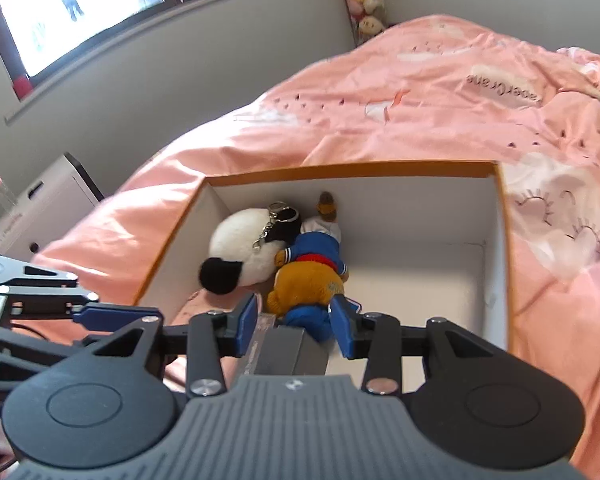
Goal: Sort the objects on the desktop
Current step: 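Open both tools and move them back to the remaining items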
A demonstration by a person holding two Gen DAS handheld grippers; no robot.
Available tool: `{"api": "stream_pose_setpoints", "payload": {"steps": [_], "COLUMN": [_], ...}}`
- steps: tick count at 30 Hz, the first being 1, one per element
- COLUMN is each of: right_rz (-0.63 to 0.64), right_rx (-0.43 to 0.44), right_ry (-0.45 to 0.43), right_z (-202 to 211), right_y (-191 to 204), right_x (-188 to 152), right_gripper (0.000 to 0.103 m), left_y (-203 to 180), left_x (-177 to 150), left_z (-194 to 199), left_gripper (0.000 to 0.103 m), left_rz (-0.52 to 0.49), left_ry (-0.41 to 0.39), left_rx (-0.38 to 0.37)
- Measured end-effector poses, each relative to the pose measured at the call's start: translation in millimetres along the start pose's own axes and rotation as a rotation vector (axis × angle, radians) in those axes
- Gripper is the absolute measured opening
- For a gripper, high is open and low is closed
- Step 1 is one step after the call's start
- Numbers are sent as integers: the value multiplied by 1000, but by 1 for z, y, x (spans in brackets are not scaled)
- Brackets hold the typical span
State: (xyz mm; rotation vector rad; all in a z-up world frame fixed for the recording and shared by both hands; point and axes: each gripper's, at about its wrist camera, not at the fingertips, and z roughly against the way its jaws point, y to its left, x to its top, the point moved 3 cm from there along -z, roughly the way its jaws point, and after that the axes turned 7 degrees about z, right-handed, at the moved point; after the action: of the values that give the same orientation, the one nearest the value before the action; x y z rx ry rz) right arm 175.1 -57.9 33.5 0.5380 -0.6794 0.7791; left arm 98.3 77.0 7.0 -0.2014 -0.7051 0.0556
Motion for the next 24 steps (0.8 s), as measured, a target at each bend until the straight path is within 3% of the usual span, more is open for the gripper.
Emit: {"api": "stream_pose_setpoints", "payload": {"steps": [6, 11, 18, 24], "right_rz": [-47, -132, -222, -315], "right_rx": [-66, -141, -227, -200], "right_ry": [-71, -84, 33, 104], "right_z": [57, 89, 89, 81], "right_y": [0, -7, -10, 0], "right_x": [-33, -69, -128, -157], "right_gripper": [43, 43, 38, 38], "left_y": [-30, -40, -46, -49], "left_x": [-21, -36, -59, -82], "left_z": [6, -4, -24, -49], "left_gripper": [28, 28, 28, 28], "left_rz": [-49, -31, 72, 84], "left_ry": [-17, 60, 149, 296], "left_rx": [-45, -85, -107, -27]}}
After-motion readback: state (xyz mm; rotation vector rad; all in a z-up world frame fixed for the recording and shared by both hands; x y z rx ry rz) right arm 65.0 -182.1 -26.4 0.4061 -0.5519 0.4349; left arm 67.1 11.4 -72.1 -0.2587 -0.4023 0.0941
